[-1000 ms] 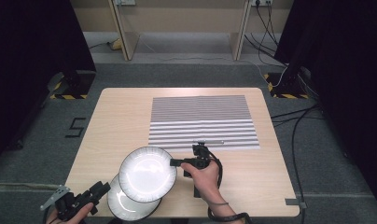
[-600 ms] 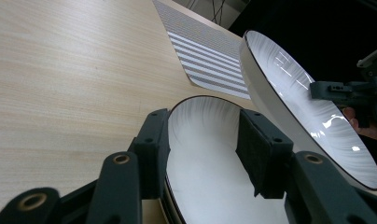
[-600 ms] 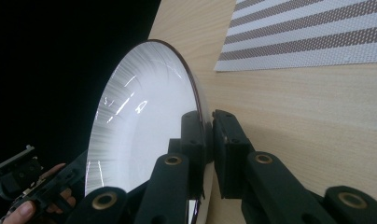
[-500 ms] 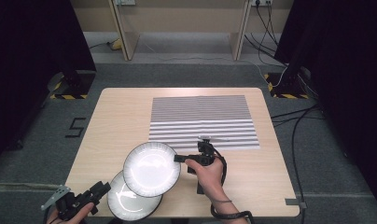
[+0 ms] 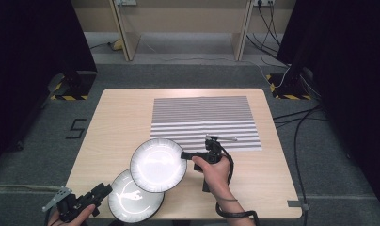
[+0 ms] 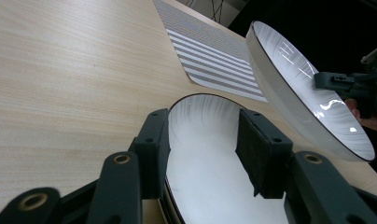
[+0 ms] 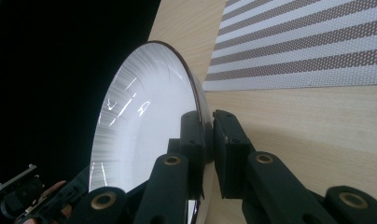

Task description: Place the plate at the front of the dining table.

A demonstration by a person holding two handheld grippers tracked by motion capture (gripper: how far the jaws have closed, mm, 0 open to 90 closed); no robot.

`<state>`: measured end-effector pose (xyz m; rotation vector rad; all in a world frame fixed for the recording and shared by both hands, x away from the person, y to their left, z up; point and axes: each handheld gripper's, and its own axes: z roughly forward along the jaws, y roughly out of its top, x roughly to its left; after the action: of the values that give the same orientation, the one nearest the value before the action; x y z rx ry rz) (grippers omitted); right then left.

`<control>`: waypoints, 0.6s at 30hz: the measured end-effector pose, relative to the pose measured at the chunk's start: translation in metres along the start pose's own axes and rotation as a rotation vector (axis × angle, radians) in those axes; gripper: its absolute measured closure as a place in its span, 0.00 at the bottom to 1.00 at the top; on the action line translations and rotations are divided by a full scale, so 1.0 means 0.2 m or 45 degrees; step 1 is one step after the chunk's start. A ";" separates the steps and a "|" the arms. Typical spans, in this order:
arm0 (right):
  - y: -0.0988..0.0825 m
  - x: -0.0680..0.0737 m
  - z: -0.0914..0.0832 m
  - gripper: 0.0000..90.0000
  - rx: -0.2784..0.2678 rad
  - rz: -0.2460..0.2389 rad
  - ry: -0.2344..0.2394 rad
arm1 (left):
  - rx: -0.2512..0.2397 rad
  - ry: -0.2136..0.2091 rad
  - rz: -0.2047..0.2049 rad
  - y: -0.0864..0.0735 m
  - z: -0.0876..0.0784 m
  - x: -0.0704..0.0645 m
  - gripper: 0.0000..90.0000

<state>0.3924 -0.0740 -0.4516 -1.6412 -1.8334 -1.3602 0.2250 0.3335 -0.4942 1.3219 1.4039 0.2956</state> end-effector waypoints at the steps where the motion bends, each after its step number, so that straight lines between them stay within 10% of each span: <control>1: 0.01 0.00 -0.01 0.92 -0.004 0.000 0.000 | 0.000 0.000 0.000 0.00 0.00 0.00 0.60; 18: 0.05 -0.05 -0.06 0.92 -0.047 0.030 -0.020 | 0.004 0.000 -0.002 0.00 0.01 0.00 0.60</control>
<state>0.4000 -0.0909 -0.4490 -1.6913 -1.8017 -1.3833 0.2256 0.3331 -0.4956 1.3232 1.4058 0.2919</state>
